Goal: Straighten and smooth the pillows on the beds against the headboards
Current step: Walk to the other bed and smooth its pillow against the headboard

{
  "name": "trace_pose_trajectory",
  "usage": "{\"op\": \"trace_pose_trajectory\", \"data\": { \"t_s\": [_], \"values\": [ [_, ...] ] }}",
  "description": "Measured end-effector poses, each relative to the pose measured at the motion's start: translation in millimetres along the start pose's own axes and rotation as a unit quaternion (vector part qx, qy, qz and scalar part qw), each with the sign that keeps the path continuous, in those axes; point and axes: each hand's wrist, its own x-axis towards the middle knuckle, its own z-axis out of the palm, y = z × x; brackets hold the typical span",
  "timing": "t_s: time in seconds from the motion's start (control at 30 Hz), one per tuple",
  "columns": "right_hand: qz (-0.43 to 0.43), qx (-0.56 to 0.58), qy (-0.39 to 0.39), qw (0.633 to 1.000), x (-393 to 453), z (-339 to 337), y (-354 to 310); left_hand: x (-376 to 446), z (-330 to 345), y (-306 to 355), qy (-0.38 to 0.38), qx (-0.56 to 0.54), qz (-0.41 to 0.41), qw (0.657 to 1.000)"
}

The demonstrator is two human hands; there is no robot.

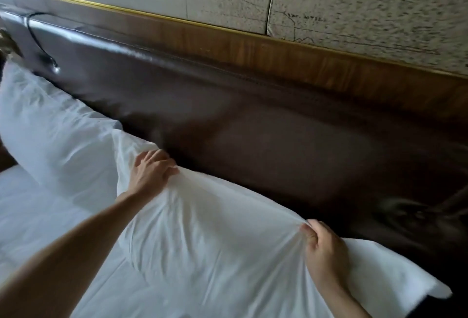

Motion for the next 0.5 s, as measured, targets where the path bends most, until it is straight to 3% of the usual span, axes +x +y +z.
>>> {"op": "trace_pose_trajectory", "data": {
  "t_s": [0.2, 0.37, 0.5],
  "values": [
    [-0.131, -0.197, 0.050, 0.970, -19, -6, -16, 5, -12, 32, 0.032, -0.056, 0.061, 0.996],
    [-0.157, -0.193, 0.047, 0.967, -50, -2, 19, -26, -1, 4, -0.216, 0.050, 0.055, 0.974],
    [-0.163, -0.227, -0.038, 0.960, -48, -17, 47, -25, -8, 4, -0.273, 0.042, 0.032, 0.961]
  ]
}}
